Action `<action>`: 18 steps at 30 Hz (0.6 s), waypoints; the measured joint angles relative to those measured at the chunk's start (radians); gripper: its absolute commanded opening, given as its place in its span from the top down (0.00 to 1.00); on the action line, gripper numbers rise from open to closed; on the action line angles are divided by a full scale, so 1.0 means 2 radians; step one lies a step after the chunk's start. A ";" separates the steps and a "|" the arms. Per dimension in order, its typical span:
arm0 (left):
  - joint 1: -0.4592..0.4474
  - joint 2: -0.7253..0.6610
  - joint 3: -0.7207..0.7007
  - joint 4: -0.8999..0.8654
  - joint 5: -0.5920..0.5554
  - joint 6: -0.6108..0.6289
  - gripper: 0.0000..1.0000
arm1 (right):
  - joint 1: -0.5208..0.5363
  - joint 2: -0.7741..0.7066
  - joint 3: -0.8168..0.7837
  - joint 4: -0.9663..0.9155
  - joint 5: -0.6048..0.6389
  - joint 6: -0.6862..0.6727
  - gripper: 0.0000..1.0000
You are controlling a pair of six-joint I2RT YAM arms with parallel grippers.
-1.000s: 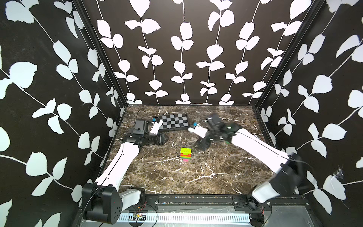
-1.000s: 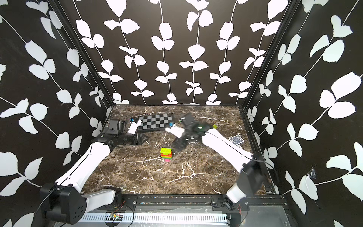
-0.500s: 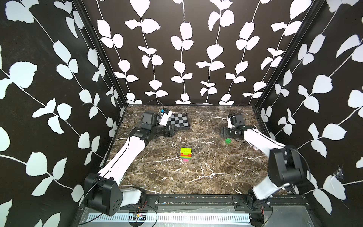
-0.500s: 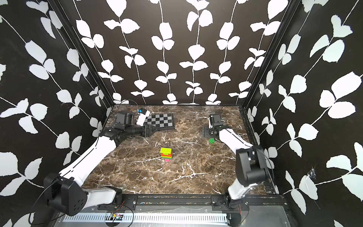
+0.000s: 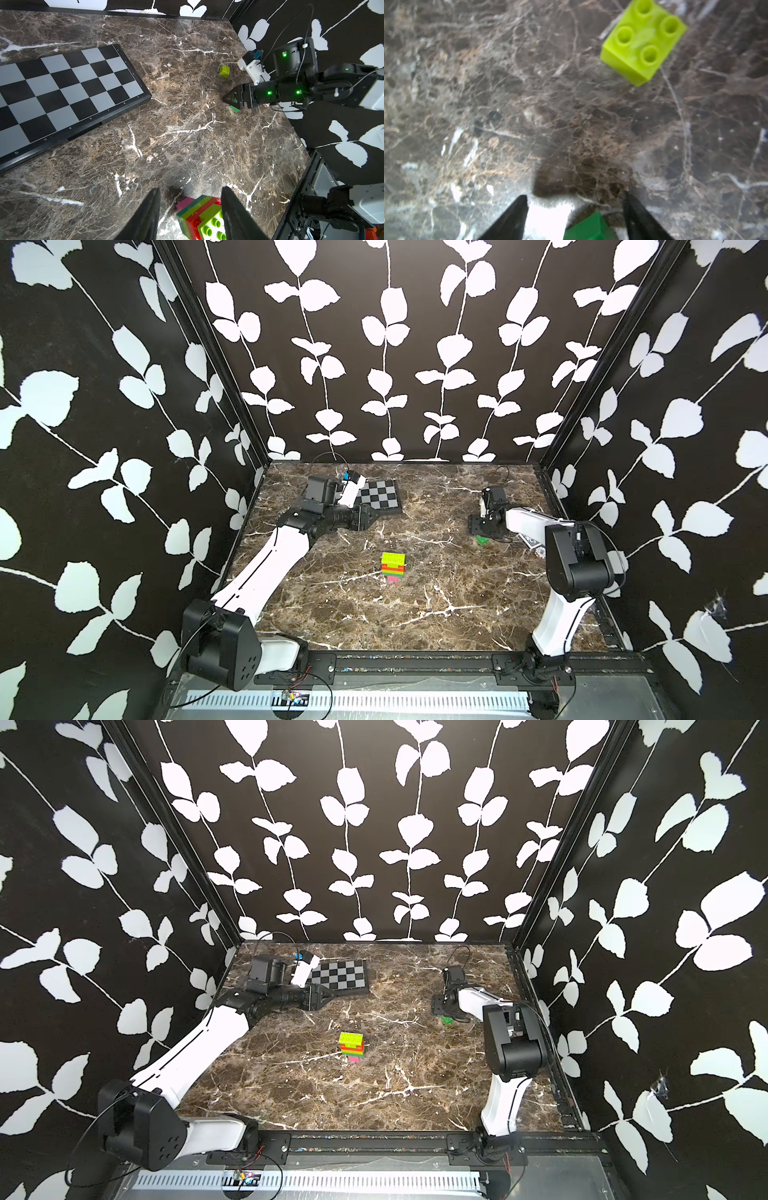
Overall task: Assemble a carrot with lego
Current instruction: Pick up the lego brick from the center of the board.
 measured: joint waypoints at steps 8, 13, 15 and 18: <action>0.000 0.000 0.000 -0.002 0.000 0.002 0.50 | 0.017 -0.010 -0.014 -0.002 -0.003 -0.005 0.48; 0.000 0.002 0.000 -0.006 0.000 0.003 0.50 | 0.022 -0.016 -0.022 -0.005 0.000 -0.009 0.50; 0.000 0.002 0.000 -0.009 0.000 0.004 0.50 | 0.022 -0.019 -0.024 -0.005 -0.001 -0.012 0.48; 0.000 0.002 0.000 -0.009 0.000 0.005 0.50 | 0.023 -0.027 -0.034 -0.007 -0.002 -0.015 0.47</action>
